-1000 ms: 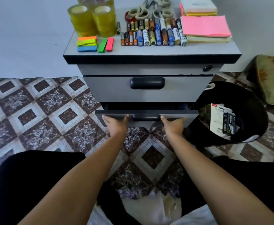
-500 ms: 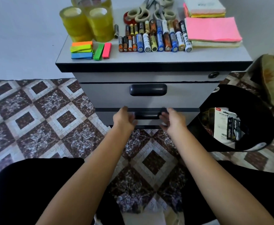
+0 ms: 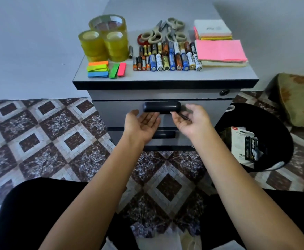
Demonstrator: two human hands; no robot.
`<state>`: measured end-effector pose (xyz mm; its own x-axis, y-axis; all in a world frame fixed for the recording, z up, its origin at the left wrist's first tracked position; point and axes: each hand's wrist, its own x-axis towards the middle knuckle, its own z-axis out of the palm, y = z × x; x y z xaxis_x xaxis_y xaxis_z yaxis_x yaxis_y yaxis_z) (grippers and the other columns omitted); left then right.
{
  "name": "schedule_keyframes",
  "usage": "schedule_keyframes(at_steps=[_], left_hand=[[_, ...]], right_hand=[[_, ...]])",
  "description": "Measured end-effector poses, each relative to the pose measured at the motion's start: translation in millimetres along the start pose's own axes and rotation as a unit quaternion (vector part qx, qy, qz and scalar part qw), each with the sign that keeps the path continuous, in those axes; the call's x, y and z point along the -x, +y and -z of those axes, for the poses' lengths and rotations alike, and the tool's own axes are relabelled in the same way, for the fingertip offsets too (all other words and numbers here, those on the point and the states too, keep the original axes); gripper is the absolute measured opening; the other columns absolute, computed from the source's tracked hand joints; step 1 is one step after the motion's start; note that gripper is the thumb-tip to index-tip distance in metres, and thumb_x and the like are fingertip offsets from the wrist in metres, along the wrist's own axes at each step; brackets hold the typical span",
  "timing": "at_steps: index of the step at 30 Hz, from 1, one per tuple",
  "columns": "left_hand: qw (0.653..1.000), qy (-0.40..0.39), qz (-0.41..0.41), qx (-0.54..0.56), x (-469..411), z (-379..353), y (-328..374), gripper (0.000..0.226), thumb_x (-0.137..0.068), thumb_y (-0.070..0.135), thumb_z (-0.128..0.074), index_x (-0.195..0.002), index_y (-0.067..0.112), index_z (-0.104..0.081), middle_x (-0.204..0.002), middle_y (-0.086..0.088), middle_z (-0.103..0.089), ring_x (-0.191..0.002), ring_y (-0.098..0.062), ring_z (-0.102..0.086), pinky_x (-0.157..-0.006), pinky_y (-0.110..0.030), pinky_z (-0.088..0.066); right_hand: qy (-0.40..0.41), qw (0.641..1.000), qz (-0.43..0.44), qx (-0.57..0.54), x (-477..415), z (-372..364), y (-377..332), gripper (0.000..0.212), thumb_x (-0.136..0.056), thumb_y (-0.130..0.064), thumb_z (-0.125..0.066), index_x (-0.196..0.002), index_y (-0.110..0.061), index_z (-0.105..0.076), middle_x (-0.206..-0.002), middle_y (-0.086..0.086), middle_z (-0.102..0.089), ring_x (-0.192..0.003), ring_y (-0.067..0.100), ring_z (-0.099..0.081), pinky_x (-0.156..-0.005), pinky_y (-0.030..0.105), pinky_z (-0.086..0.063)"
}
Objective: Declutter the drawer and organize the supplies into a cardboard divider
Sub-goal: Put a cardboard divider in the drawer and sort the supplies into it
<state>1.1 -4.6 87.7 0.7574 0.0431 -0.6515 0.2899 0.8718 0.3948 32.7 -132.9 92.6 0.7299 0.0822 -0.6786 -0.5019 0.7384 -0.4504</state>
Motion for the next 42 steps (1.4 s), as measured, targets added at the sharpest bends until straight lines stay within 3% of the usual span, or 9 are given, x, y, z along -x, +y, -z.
schedule_keyframes(at_steps=[9, 13, 17, 20, 22, 25, 28, 35, 42], left_hand=[[0.998, -0.022, 0.012, -0.059, 37.5, 38.5, -18.3, 0.037, -0.099, 0.028, -0.034, -0.102, -0.002, -0.056, -0.101, -0.018, -0.064, -0.100, -0.026, -0.060, -0.093, -0.040, -0.043], [0.945, -0.022, -0.005, -0.327, 52.1, 57.4, -6.1, 0.040, -0.100, 0.032, -0.034, -0.101, 0.003, -0.063, -0.093, -0.011, -0.071, -0.087, -0.022, -0.068, -0.080, -0.036, -0.051], [0.794, -0.023, -0.186, -0.578, 66.4, 46.5, 29.9, 0.037, -0.099, 0.032, -0.041, -0.084, 0.010, -0.066, -0.071, -0.003, -0.069, -0.066, -0.016, -0.064, -0.067, -0.028, -0.050], [0.618, -0.004, -0.389, -0.683, 54.5, 29.1, 48.0, 0.029, -0.099, 0.027, -0.043, -0.092, 0.011, -0.066, -0.077, 0.000, -0.063, -0.072, -0.015, -0.057, -0.063, -0.026, -0.043], [0.507, 0.003, -0.408, -0.759, 38.4, 22.1, 53.9, 0.029, -0.098, 0.026, -0.043, -0.106, 0.009, -0.065, -0.090, -0.005, -0.063, -0.079, -0.018, -0.055, -0.065, -0.027, -0.039], [0.434, 0.007, -0.322, -0.841, 18.8, 25.6, 54.9, 0.031, -0.098, 0.028, -0.041, -0.108, 0.009, -0.064, -0.101, -0.014, -0.065, -0.083, -0.025, -0.057, -0.072, -0.028, -0.042], [0.426, 0.013, -0.307, -0.851, 16.3, 30.3, 54.3, 0.034, -0.097, 0.033, -0.040, -0.098, 0.010, -0.065, -0.089, -0.013, -0.064, -0.083, -0.030, -0.059, -0.070, -0.031, -0.046], [0.423, -0.058, -0.250, -0.869, 43.8, 47.7, 53.4, 0.047, -0.097, 0.039, -0.043, -0.061, 0.009, -0.050, -0.055, -0.003, -0.047, -0.054, -0.016, -0.046, -0.054, -0.026, -0.034], [0.450, -0.157, -0.085, -0.875, 84.5, 77.2, 41.5, 0.052, -0.095, 0.046, -0.043, -0.085, 0.004, -0.072, -0.090, -0.007, -0.072, -0.074, -0.016, -0.064, -0.072, -0.022, -0.050]], right_hand=[[0.001, 1.000, -0.017, 0.022, 41.6, 35.7, 16.4, 0.018, -0.095, -0.013, -0.048, -0.095, 0.004, -0.055, -0.107, 0.018, -0.058, -0.103, 0.027, -0.060, -0.079, 0.034, -0.052], [-0.022, 0.972, -0.002, 0.232, 59.1, 54.4, 13.9, 0.023, -0.098, -0.020, -0.045, -0.101, -0.002, -0.058, -0.099, 0.012, -0.066, -0.087, 0.024, -0.066, -0.074, 0.034, -0.053], [0.004, 0.812, 0.203, 0.547, 77.3, 50.8, -7.8, 0.028, -0.098, -0.022, -0.047, -0.081, -0.009, -0.066, -0.076, 0.005, -0.066, -0.062, 0.017, -0.062, -0.057, 0.028, -0.050], [-0.030, 0.608, 0.399, 0.686, 72.7, 32.2, -18.4, 0.026, -0.097, -0.022, -0.044, -0.097, -0.014, -0.069, -0.092, -0.001, -0.068, -0.082, 0.015, -0.063, -0.073, 0.026, -0.047], [-0.059, 0.521, 0.414, 0.744, 55.1, 20.8, -21.9, 0.029, -0.098, -0.023, -0.042, -0.112, -0.014, -0.067, -0.109, 0.001, -0.064, -0.098, 0.018, -0.060, -0.083, 0.025, -0.044], [-0.094, 0.453, 0.334, 0.821, 28.4, 12.6, -20.3, 0.034, -0.099, -0.028, -0.038, -0.111, -0.011, -0.066, -0.099, 0.011, -0.069, -0.081, 0.026, -0.063, -0.071, 0.032, -0.050], [-0.104, 0.413, 0.306, 0.851, 20.7, 13.5, -18.8, 0.041, -0.100, -0.033, -0.037, -0.096, -0.005, -0.066, -0.078, 0.013, -0.065, -0.062, 0.023, -0.055, -0.054, 0.029, -0.038], [-0.142, 0.408, 0.240, 0.869, 48.7, 29.7, -12.4, 0.044, -0.098, -0.039, -0.040, -0.089, -0.004, -0.065, -0.070, 0.006, -0.058, -0.065, 0.020, -0.052, -0.059, 0.029, -0.037], [-0.226, 0.385, 0.096, 0.890, 100.5, 59.0, 6.4, 0.037, -0.097, -0.041, -0.041, -0.093, -0.018, -0.069, -0.081, -0.005, -0.064, -0.081, 0.015, -0.058, -0.072, 0.028, -0.044]])
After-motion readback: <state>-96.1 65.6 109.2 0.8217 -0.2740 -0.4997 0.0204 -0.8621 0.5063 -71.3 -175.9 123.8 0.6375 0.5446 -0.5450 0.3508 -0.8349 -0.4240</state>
